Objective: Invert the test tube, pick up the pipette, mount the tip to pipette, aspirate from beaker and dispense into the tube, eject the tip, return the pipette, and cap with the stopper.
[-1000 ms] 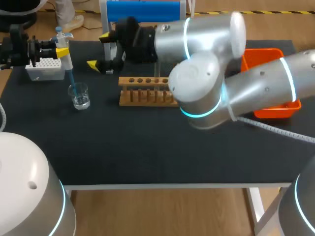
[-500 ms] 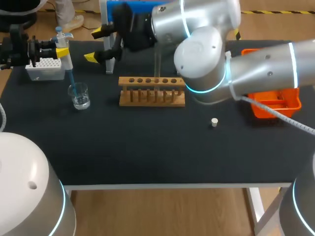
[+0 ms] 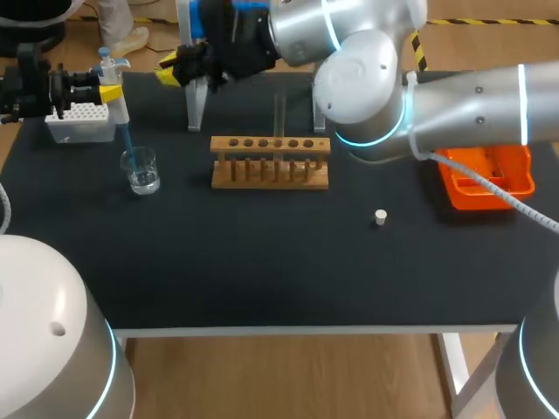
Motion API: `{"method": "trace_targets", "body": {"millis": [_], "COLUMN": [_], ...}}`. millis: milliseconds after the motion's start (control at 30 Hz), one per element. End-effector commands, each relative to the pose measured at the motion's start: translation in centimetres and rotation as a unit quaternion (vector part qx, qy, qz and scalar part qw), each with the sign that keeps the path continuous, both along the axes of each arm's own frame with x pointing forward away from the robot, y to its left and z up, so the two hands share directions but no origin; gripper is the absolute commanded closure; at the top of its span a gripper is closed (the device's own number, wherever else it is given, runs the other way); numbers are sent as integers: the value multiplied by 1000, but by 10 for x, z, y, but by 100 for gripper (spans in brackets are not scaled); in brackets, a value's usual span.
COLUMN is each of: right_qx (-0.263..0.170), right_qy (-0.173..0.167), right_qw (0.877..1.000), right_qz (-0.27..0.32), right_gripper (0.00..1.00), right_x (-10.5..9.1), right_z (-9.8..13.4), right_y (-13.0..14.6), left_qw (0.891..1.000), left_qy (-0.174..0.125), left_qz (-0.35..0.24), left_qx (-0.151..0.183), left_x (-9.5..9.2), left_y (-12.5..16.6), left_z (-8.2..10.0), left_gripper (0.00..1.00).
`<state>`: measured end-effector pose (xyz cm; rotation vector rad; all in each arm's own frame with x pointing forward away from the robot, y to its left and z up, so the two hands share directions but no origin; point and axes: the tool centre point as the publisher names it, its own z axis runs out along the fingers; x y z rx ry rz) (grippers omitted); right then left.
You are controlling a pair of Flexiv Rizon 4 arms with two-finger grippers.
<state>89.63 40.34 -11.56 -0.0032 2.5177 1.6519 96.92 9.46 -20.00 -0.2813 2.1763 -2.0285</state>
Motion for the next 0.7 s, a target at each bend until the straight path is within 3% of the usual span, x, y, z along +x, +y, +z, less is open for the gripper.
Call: {"method": "trace_targets", "body": {"millis": [33, 700], "right_qx": [-37, -50], "right_qy": [2, -2], "right_qw": [999, 998], "right_qz": [0, -22], "right_gripper": [100, 100], "right_x": [17, 57], "right_z": [5, 0], "right_y": [15, 49], "left_qw": [1000, 1000], "left_qy": [0, 0], "left_qz": [1, 1], "left_qx": [1, 1], "left_x": [-1, -1], "left_y": [-1, -1], "left_z": [1, 1], "left_gripper": [100, 100]}}
